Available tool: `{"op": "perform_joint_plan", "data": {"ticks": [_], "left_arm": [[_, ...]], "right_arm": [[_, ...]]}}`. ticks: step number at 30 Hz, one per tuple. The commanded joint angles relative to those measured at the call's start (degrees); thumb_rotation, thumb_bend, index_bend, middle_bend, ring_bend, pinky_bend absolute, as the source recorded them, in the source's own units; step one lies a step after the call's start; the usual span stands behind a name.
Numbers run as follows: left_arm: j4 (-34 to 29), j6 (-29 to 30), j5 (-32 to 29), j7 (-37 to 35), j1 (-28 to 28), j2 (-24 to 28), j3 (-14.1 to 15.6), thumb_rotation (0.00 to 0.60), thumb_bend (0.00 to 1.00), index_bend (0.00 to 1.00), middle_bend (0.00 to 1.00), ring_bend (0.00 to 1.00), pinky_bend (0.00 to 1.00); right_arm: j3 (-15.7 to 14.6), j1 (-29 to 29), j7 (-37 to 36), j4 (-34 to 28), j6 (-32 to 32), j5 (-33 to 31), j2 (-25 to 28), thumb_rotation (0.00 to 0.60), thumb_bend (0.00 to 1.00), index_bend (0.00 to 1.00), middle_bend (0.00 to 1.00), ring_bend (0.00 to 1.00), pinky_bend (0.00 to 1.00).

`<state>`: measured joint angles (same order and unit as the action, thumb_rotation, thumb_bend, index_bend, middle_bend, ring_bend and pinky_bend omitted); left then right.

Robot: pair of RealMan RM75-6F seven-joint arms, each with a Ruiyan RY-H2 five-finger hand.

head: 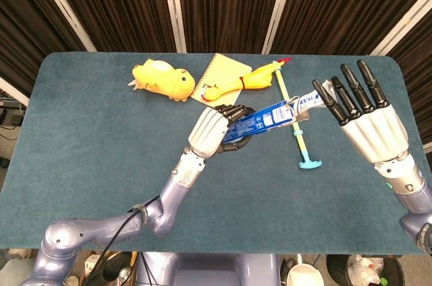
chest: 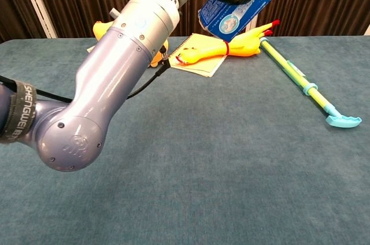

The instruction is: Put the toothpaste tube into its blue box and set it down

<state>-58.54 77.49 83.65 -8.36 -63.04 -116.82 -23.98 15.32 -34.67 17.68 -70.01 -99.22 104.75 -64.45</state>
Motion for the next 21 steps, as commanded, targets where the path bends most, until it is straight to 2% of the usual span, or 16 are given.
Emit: {"op": "perform_joint_plan", "data": {"ticks": [1,4,14,21], "left_arm": [[0.07,0.10,0.06,-0.08,-0.02,0.00,0.02,0.600,0.49,0.44,0.57,0.53,0.60],[0.16,0.09,-0.04,-0.14,-0.08,-0.04,-0.06,0.600,0.49,0.44,0.57,0.53,0.60],[0.58,0.94,0.31,-0.99,-0.30,-0.68,-0.01,0.600,0.49,0.43,0.56,0.53,0.60],[0.78,3.71,0.11,-3.95,-0.17,-2.33,-1.35,0.600,0.50,0.42,0.55,0.52,0.60]], "right_arm": [[-0.10,0.20,-0.89,0.18,-0.54,0.01,-0.15,0.600,0.49,0.08,0.39,0.18,0.17],[-0.24,0.13,-1.50,0.28,-0.49,0.05,-0.32,0.600,0.54,0.08,0.39,0.18,0.17],[-0.13,-0.24,-1.72,0.47,-0.19,-0.20,-0.86,0.600,0.54,0.07,0.39,0.18,0.17],[1.01,-0.49,-1.06,-0.13,0.59,-2.08,-0.75,0.600,0.54,0.07,0.38,0.18,0.17]]}}
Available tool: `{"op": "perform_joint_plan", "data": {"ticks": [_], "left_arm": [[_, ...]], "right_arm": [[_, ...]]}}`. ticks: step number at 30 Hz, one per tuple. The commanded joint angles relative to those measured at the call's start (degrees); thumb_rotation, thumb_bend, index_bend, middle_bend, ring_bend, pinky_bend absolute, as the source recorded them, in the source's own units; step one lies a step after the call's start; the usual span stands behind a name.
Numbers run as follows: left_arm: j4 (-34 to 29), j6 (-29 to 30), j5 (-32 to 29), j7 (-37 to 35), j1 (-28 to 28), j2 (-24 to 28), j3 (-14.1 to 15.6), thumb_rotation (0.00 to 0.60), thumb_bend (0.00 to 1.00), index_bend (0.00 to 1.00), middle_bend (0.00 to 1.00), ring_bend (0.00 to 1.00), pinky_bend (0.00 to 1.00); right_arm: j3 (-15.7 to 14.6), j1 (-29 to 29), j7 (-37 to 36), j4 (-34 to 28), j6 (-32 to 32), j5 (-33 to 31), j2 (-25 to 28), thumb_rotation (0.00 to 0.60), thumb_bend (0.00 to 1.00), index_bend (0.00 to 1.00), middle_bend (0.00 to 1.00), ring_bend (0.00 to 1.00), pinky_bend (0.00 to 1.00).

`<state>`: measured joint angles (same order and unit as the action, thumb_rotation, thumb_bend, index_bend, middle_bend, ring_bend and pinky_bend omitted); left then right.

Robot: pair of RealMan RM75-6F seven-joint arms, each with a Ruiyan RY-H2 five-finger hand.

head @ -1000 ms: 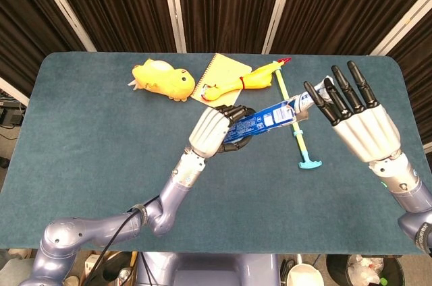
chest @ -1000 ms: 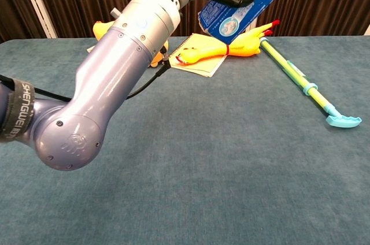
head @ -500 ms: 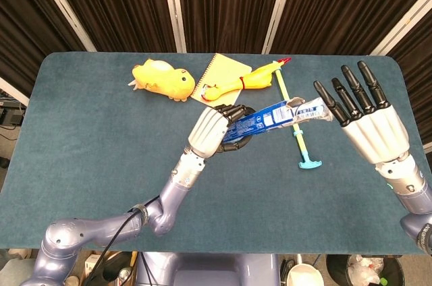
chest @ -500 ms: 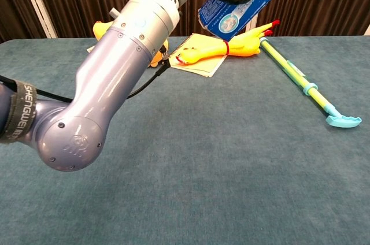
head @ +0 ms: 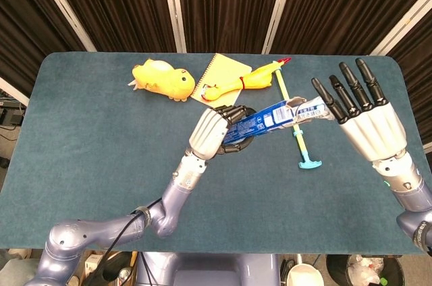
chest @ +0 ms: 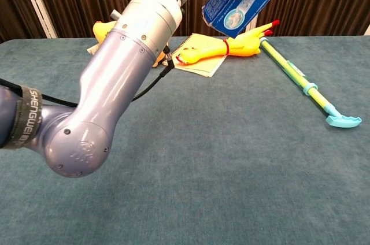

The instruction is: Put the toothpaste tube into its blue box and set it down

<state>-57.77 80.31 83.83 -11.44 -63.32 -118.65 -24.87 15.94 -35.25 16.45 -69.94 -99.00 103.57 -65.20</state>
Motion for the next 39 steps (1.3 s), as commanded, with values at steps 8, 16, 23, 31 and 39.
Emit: {"op": "perform_joint_plan", "data": {"ticks": [8,16,23,31,39], "left_arm": [[-0.50,6.27,1.18,-5.53,3.04,-1.22,0.60,0.600,0.50,0.41,0.54,0.51,0.59],[-0.45,11.08,2.40,-10.96,6.90,-1.28,2.50,0.600,0.50,0.36,0.48,0.45,0.57],[1.83,10.99,2.86,-13.09,7.58,-1.82,3.43,0.600,0.61,0.41,0.55,0.51,0.62],[3.86,10.92,3.65,-14.33,8.45,-2.19,4.94,0.600,0.61,0.41,0.55,0.52,0.64],[4.37,12.44,4.57,-15.97,8.25,-2.73,4.34,0.600,0.56,0.39,0.51,0.48,0.62]], "right_arm": [[-0.10,2.27,-1.02,1.19,0.49,-3.55,0.07,0.600,0.54,0.07,0.38,0.17,0.17],[0.25,2.58,-0.65,0.58,1.26,-5.22,-0.35,0.600,0.54,0.07,0.38,0.17,0.17],[-0.05,2.39,0.35,-0.69,2.09,-5.19,-0.71,0.600,0.54,0.07,0.38,0.17,0.17],[-0.29,2.56,0.57,-0.81,2.35,-5.26,-0.90,0.600,0.54,0.07,0.38,0.18,0.17],[-0.30,2.84,0.15,-0.50,2.04,-5.36,-1.04,0.600,0.54,0.07,0.38,0.17,0.17]]}}
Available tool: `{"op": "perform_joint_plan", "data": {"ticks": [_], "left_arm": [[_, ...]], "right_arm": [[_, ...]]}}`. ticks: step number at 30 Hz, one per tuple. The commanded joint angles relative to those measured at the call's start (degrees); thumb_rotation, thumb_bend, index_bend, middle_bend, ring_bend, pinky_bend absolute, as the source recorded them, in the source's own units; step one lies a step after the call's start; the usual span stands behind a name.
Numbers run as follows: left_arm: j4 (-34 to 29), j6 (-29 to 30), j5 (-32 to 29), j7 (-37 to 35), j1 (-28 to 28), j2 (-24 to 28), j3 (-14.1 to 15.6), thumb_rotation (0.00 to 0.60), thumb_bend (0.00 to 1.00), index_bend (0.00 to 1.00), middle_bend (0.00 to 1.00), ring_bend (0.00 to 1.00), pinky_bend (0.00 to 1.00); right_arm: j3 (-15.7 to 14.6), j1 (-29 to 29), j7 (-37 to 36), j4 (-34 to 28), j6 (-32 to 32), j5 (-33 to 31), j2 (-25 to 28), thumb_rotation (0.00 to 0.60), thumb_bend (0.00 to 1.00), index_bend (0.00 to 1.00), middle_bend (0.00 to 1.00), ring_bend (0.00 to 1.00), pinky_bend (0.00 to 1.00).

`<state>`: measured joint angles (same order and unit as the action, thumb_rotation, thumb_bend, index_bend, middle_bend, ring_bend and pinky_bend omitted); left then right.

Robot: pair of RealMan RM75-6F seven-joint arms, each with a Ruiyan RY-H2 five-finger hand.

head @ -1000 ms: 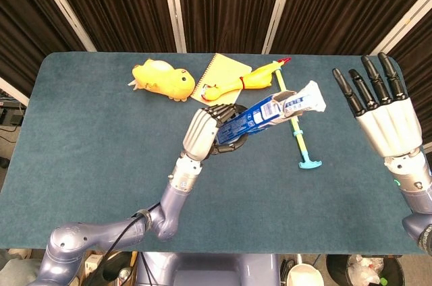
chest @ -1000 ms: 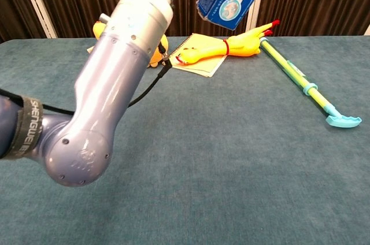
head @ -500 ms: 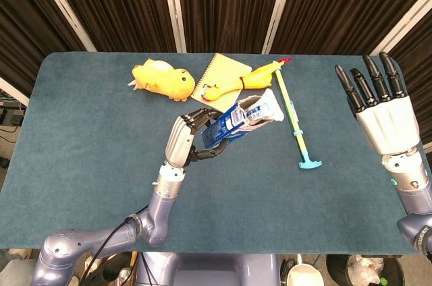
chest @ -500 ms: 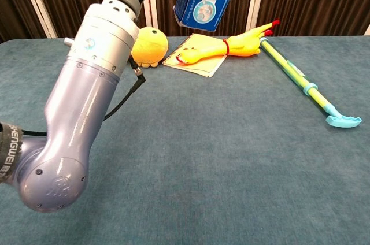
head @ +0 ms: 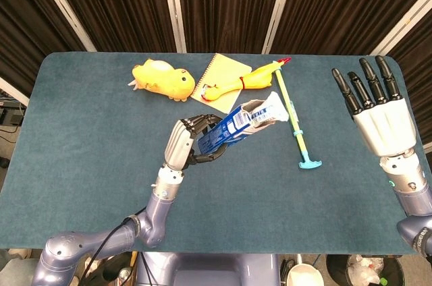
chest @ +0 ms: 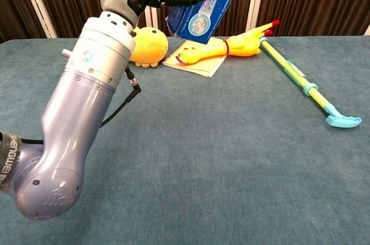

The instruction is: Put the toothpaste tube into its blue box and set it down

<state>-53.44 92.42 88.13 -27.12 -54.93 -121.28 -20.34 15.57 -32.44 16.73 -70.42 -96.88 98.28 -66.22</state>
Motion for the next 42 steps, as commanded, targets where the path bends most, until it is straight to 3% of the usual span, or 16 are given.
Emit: {"op": "perform_joint_plan", "data": {"ticks": [1,4,10,14,24,29,34,39,42], "left_arm": [[0.04,0.68,0.51,-0.55,-0.21,-0.12,-0.27,0.600,0.52,0.37,0.49,0.46,0.59],[0.31,1.55,1.53,-1.42,-0.40,-0.11,-0.01,0.600,0.49,0.34,0.46,0.42,0.56],[0.81,1.31,1.62,-1.38,-0.24,-0.54,0.37,0.600,0.63,0.50,0.65,0.59,0.69],[0.99,1.08,1.43,-1.32,0.00,-0.66,0.45,0.600,0.63,0.51,0.65,0.60,0.70],[0.87,2.45,2.45,-2.38,-0.19,-0.74,0.19,0.600,0.59,0.43,0.57,0.53,0.67],[0.74,3.78,3.38,-3.35,-0.22,-0.51,0.20,0.600,0.45,0.31,0.41,0.38,0.52],[0.85,3.57,3.77,-3.26,0.16,-0.39,1.13,0.600,0.43,0.29,0.39,0.37,0.48],[1.18,3.31,3.50,-2.73,0.55,-0.57,1.33,0.600,0.60,0.43,0.57,0.54,0.66],[1.39,3.27,3.20,-3.00,0.87,-0.79,1.36,0.600,0.62,0.48,0.63,0.60,0.69]], "right_arm": [[0.12,0.04,-0.25,-0.05,-0.12,-0.13,-0.03,0.600,0.54,0.07,0.38,0.17,0.17],[0.19,-0.01,-0.30,-0.06,-0.06,-0.17,0.00,0.600,0.54,0.07,0.38,0.17,0.17],[0.12,0.11,-0.25,-0.17,-0.07,-0.14,0.00,0.600,0.54,0.07,0.38,0.17,0.17],[0.13,0.10,-0.08,-0.38,0.09,-0.20,0.01,0.600,0.54,0.07,0.38,0.17,0.17],[0.09,-0.06,0.10,-0.42,0.23,0.03,-0.17,0.600,0.54,0.07,0.38,0.17,0.17],[0.08,0.07,0.02,-0.27,0.28,-0.17,-0.24,0.600,0.54,0.07,0.38,0.17,0.17],[-0.09,0.10,-0.12,-0.19,0.29,-0.04,-0.49,0.600,0.54,0.07,0.38,0.17,0.17],[-0.05,-0.01,0.12,-0.38,0.51,-0.13,-0.72,0.600,0.54,0.07,0.38,0.17,0.17],[-0.13,-0.16,0.40,-0.51,0.75,0.06,-0.73,0.600,0.54,0.07,0.38,0.17,0.17]]}}
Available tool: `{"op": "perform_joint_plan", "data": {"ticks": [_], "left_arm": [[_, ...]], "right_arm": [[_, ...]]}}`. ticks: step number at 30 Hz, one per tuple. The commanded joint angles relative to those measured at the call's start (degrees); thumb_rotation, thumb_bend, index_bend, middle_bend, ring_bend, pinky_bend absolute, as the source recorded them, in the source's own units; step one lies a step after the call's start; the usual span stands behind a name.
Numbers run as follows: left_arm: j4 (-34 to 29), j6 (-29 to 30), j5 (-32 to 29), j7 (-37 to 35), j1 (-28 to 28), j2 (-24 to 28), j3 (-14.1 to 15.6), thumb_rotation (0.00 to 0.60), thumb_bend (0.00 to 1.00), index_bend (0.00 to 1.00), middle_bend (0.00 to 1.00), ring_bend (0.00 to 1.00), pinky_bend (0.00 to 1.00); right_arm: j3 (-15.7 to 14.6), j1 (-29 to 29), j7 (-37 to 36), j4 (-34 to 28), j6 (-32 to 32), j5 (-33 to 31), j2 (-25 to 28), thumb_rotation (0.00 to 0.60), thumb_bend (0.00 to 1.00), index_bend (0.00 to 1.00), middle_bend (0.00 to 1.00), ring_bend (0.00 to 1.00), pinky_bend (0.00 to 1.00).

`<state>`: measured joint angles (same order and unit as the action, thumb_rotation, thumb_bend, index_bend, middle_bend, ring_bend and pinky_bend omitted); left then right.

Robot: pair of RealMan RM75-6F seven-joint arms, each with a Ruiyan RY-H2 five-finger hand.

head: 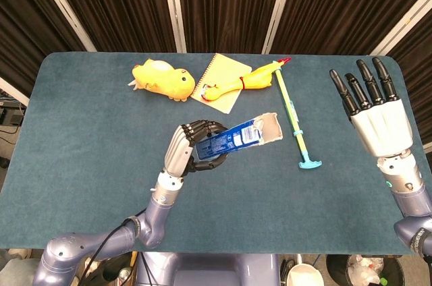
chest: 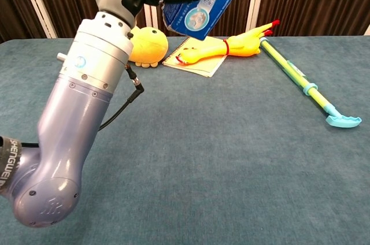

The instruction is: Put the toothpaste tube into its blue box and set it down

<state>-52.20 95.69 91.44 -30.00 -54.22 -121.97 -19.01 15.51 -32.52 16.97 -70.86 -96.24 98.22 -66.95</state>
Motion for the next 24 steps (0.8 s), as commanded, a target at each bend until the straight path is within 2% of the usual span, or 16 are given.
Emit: {"op": "perform_joint_plan", "data": {"ticks": [1,7,11,15,18,24], "left_arm": [[0.19,0.03,-0.19,-0.26,0.30,-0.16,0.05,0.600,0.63,0.49,0.64,0.60,0.70],[0.62,0.11,0.20,-0.65,1.10,0.10,1.09,0.600,0.62,0.48,0.63,0.60,0.70],[0.93,-1.06,0.70,0.49,2.37,1.76,3.18,0.600,0.62,0.49,0.63,0.60,0.70],[1.21,-3.38,1.15,3.14,4.96,5.20,6.87,0.600,0.62,0.50,0.63,0.60,0.70],[-0.29,-6.23,1.52,5.91,8.05,9.81,11.12,0.600,0.61,0.50,0.63,0.60,0.70],[-2.38,-9.60,0.52,9.36,13.04,14.68,16.19,0.600,0.60,0.50,0.64,0.61,0.69]], "right_arm": [[-0.10,-0.03,0.19,-0.07,0.07,0.15,0.00,0.600,0.54,0.07,0.38,0.17,0.17],[-0.39,0.25,0.17,-0.25,0.06,0.20,-0.10,0.600,0.54,0.07,0.38,0.17,0.17],[-0.92,0.95,-0.27,-0.29,-0.32,0.39,0.16,0.600,0.54,0.07,0.38,0.17,0.17],[-1.26,1.33,-0.53,-0.73,-0.73,0.86,0.44,0.600,0.54,0.07,0.38,0.17,0.17],[-1.37,1.54,-0.59,-1.34,-1.02,1.23,0.76,0.600,0.54,0.07,0.38,0.17,0.17],[-1.44,1.36,0.32,-3.20,-0.78,1.84,0.92,0.600,0.54,0.07,0.38,0.17,0.17]]}}
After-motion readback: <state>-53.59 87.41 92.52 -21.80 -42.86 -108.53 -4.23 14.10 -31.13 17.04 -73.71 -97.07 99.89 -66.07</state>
